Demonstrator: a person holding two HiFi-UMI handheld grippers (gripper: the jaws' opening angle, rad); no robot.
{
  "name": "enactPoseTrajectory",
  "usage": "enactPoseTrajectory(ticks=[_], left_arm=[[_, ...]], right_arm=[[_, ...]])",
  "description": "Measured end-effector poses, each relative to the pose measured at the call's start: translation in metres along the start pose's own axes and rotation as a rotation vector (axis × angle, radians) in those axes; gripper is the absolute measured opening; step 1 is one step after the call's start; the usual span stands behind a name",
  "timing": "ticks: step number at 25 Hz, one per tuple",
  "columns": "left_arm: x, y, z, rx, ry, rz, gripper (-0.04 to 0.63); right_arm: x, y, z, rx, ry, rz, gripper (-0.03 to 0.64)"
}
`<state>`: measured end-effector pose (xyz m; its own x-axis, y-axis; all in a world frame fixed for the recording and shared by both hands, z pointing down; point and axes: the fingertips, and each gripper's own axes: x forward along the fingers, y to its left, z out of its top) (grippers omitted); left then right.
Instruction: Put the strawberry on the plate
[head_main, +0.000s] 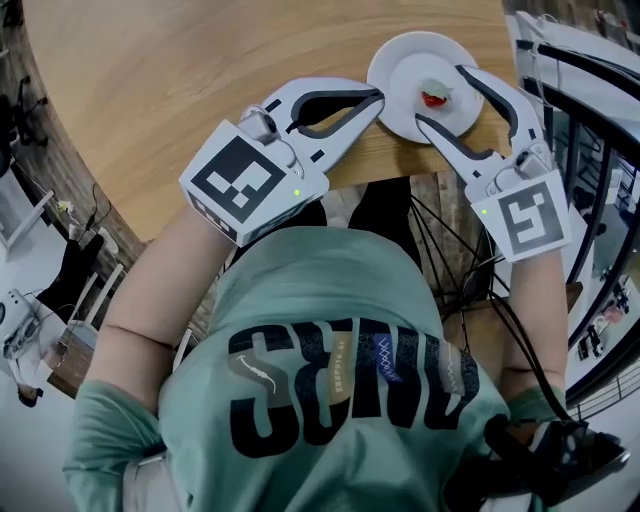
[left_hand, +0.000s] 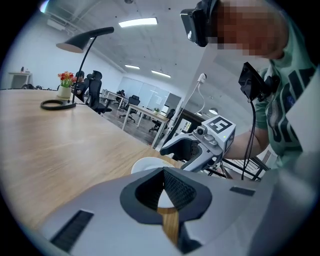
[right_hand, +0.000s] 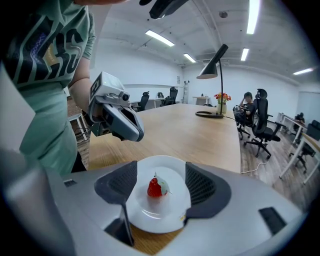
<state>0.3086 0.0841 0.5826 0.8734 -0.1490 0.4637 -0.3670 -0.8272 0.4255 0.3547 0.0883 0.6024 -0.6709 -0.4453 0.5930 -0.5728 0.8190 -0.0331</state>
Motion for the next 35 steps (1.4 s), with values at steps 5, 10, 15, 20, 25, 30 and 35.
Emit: enactPoseTrajectory(ticks=[5,10,15,20,25,30,35], left_arm=[[-0.013,0.002,0.013,0.009,-0.032,0.015,0.005],[-0.031,-0.006,0.022,-0.001,-0.046,0.025,0.005],[-0.049,-0.013,0.043,0.015,-0.079,0.024,0.005],[-0.072,-0.022,0.069,0.026,-0.113,0.027,0.005],[-0.104,-0.028,0.104,0.065,-0.158,0.029,0.005],[-0.140,-0.038,0.135,0.094,-0.213,0.042,0.005],[-0.144,-0.047,0.159,0.126,-0.264,0.057,0.005]], right_arm=[[-0.004,-0.003,0.013,0.020,-0.020,-0.003,0.287],[-0.013,0.002,0.027,0.048,-0.033,-0.003,0.285],[-0.022,0.002,0.052,0.055,-0.047,0.014,0.284],[-0.040,0.003,0.076,0.049,-0.061,0.010,0.211],[-0.054,0.002,0.110,0.071,-0.085,-0.025,0.119],[-0.061,0.008,0.139,0.128,-0.131,-0.022,0.041],[-0.079,-0.015,0.152,0.176,-0.181,-0.044,0.008]])
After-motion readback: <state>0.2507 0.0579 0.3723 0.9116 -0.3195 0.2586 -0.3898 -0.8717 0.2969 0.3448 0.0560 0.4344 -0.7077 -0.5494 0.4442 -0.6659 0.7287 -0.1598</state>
